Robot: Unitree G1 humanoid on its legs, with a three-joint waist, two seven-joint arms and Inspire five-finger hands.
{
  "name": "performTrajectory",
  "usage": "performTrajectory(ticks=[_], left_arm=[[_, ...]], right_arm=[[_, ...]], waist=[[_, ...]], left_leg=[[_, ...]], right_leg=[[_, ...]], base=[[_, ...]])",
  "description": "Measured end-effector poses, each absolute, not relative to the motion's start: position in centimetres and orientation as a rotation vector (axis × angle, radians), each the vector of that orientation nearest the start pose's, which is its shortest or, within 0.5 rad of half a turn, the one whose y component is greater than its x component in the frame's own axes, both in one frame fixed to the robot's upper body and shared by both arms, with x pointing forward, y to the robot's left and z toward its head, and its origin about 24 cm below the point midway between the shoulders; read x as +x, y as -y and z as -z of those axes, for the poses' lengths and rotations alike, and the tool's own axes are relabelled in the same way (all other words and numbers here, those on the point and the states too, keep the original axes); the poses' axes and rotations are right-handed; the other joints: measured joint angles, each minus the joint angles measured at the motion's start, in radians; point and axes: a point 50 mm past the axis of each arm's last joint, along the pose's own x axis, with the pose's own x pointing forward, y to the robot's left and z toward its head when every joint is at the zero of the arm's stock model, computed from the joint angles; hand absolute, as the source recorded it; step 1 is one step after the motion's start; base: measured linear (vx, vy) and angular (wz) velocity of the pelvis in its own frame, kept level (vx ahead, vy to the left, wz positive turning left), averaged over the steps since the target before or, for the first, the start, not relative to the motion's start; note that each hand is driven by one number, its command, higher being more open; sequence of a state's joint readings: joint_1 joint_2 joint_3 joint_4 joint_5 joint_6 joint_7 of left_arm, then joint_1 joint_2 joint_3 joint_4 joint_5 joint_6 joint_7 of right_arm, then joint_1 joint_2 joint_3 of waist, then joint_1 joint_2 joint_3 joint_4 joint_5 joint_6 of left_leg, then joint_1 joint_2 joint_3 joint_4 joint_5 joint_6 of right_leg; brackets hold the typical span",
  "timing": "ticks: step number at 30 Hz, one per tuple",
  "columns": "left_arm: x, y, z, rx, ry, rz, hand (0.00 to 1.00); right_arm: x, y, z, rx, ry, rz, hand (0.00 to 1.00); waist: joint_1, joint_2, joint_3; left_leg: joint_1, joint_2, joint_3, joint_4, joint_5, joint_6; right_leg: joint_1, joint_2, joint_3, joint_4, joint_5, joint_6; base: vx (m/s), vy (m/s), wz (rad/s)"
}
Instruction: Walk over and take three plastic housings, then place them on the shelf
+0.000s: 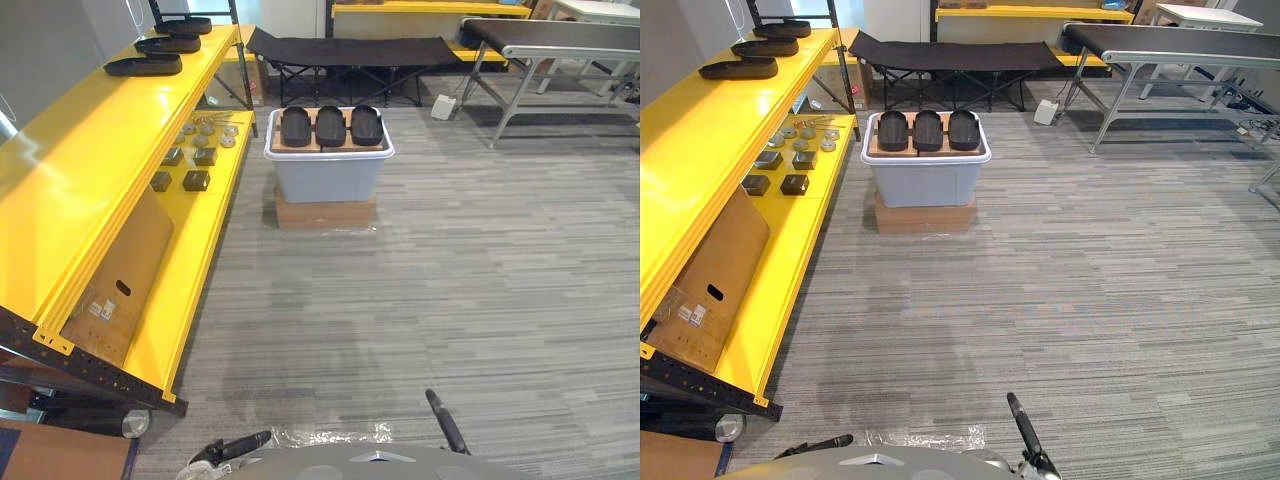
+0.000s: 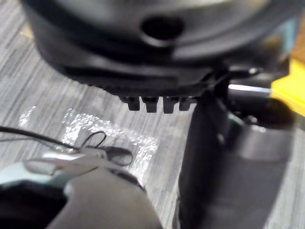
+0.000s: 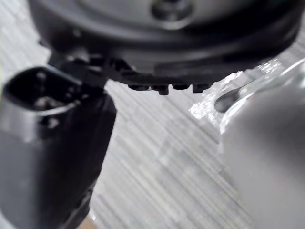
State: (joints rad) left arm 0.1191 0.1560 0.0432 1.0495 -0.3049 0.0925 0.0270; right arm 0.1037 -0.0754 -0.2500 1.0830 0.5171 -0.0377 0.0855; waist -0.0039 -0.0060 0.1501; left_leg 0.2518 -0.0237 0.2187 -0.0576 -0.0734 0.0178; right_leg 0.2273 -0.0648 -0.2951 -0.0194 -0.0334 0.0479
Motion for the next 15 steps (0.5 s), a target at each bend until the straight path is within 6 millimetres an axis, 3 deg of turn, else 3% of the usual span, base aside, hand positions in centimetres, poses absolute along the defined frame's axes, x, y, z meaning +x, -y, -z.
performTrajectory(ticks=[1,5,9,13,15], left_arm=[[8.6,-21.4,16.0,-0.154,-1.147,-0.308,1.0],[12.5,-19.4,14.5,-0.139,-0.972,-0.179,1.0],[13.8,-17.8,14.0,-0.164,-0.898,-0.118,1.0],[13.7,-17.4,14.0,-0.25,-0.892,-0.155,1.0],[13.0,-17.6,14.3,-0.269,-0.908,-0.191,1.0]], right_arm=[[9.9,20.6,15.7,0.545,-0.944,0.448,1.0],[14.3,19.4,14.3,0.453,-0.826,0.262,1.0],[15.2,19.1,13.9,0.435,-0.802,0.229,1.0],[14.7,19.1,14.1,0.491,-0.805,0.283,1.0],[13.5,19.4,14.5,0.54,-0.818,0.357,1.0]], waist=[[0.001,-0.003,0.006],[0.002,-0.003,0.006],[0.003,-0.004,0.006],[0.0,-0.004,0.007],[0.001,-0.004,0.007]], left_leg=[[-0.003,-0.002,0.0,0.0,0.001,0.001],[-0.01,-0.006,-0.001,-0.024,0.017,0.005],[-0.018,-0.007,-0.003,-0.025,0.019,0.007],[-0.016,-0.005,0.003,-0.022,0.012,-0.005],[-0.01,-0.004,0.005,-0.014,0.004,-0.016]], right_leg=[[-0.002,-0.002,0.0,0.0,0.002,0.003],[-0.02,-0.004,-0.002,0.002,0.003,0.005],[-0.03,-0.004,-0.004,0.002,0.004,0.005],[-0.029,-0.004,-0.003,0.002,0.004,0.005],[-0.016,-0.004,-0.004,0.003,0.003,0.006]], base=[[-0.04,0.024,0.01],[-0.02,0.011,0.0],[-0.01,0.001,0.01],[0.01,-0.004,-0.03],[0.0,0.0,0.0]])
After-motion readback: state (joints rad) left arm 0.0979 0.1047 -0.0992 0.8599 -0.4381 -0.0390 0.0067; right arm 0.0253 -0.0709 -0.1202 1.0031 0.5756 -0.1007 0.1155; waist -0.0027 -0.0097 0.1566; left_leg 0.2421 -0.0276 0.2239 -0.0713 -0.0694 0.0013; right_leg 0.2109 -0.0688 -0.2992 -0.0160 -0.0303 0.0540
